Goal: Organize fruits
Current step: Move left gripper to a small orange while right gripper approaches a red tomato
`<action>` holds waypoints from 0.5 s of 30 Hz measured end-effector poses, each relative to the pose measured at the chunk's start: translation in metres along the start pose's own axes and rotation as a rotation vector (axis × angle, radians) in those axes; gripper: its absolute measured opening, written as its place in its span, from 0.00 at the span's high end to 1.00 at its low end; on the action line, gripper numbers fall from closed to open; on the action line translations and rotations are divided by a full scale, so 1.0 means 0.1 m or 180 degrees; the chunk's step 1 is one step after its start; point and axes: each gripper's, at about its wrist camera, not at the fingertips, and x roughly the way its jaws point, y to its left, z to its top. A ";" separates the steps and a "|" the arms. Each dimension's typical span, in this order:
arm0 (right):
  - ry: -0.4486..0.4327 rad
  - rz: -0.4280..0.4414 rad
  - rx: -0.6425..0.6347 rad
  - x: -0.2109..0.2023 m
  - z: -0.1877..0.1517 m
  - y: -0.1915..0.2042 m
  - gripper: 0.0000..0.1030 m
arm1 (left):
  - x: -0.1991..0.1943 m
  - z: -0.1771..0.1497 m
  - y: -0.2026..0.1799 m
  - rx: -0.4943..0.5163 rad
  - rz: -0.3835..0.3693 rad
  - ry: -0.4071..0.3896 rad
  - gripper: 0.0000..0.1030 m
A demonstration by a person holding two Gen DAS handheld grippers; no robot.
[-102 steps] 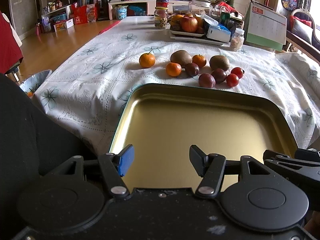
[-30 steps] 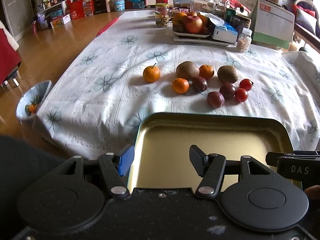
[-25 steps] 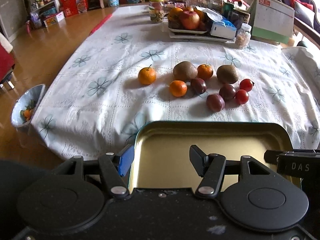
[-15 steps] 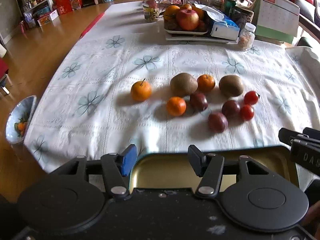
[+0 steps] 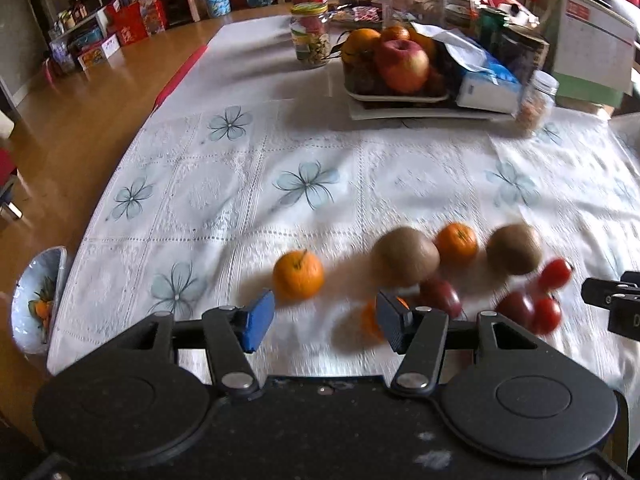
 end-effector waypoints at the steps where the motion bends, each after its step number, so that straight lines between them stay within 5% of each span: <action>1: 0.0050 0.0029 0.0018 0.06 0.05 -0.02 0.49 | 0.05 0.04 0.01 -0.0016 -0.0002 0.0022 0.42; 9: 0.0173 0.0042 0.0393 0.40 0.21 -0.27 0.50 | 0.38 0.25 0.11 -0.0132 0.0000 0.0180 0.42; 15: 0.0616 0.0091 0.0389 0.65 0.28 -0.34 0.49 | 0.44 0.26 0.20 -0.0257 -0.0056 0.0256 0.42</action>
